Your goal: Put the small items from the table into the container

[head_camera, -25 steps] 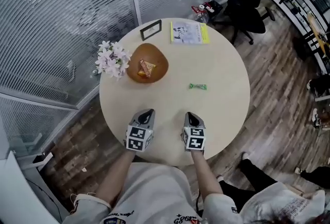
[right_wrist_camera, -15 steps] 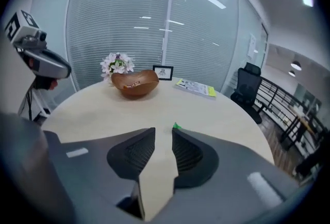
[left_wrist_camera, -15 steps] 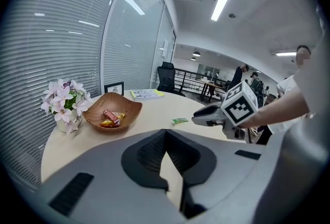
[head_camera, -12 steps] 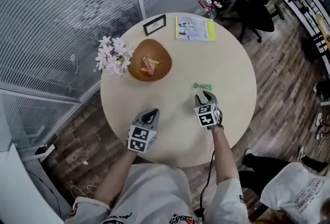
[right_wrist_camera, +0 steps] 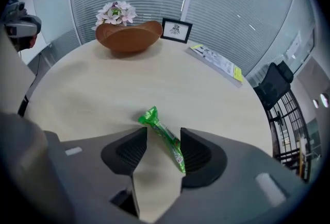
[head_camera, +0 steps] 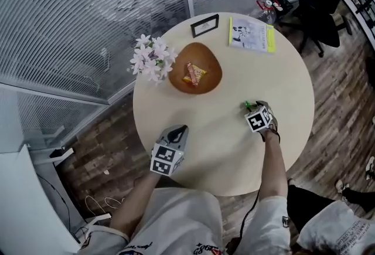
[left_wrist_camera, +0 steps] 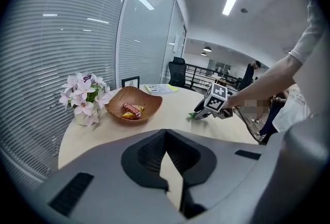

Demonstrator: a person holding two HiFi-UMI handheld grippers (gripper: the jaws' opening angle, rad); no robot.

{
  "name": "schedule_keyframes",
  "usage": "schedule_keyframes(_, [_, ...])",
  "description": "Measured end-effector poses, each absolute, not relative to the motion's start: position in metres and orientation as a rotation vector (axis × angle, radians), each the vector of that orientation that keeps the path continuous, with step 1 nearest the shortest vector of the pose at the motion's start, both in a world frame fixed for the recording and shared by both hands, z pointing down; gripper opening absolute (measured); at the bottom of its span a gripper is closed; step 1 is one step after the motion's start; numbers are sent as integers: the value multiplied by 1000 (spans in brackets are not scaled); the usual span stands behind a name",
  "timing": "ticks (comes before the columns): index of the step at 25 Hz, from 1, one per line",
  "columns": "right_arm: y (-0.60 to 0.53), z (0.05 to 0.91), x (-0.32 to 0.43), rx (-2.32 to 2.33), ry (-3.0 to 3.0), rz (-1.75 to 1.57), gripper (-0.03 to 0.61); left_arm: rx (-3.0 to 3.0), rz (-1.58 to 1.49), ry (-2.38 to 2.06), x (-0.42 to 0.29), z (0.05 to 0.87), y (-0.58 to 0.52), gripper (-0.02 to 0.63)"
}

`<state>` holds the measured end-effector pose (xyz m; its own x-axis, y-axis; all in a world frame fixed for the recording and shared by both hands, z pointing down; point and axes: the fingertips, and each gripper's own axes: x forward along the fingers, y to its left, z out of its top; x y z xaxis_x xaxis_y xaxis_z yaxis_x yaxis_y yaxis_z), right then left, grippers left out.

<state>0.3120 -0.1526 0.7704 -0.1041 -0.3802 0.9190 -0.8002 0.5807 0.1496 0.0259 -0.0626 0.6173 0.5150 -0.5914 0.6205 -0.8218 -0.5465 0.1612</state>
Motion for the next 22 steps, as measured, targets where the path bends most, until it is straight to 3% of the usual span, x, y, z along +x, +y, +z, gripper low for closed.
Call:
schedule_keyframes(3, [-153, 777, 325, 1001, -1652, 525, 160, 2317, 711, -1161, 24, 619, -66, 5])
schedule_keyframes(5, [-151, 780, 326, 1017, -1631, 557, 69, 2319, 712, -1157, 24, 621, -67, 5])
schedule_keyframes(6, [-148, 781, 323, 1023, -1633, 576, 60, 2319, 713, -1153, 24, 621, -68, 5])
schedule_keyframes(13, [-143, 756, 275, 1149, -1791, 749, 31, 2336, 691, -1122, 30, 619, -64, 5])
schedule_keyframes(22, [-219, 626, 140, 1200, -2203, 569, 29, 2308, 623, -1215, -8, 606, -71, 5])
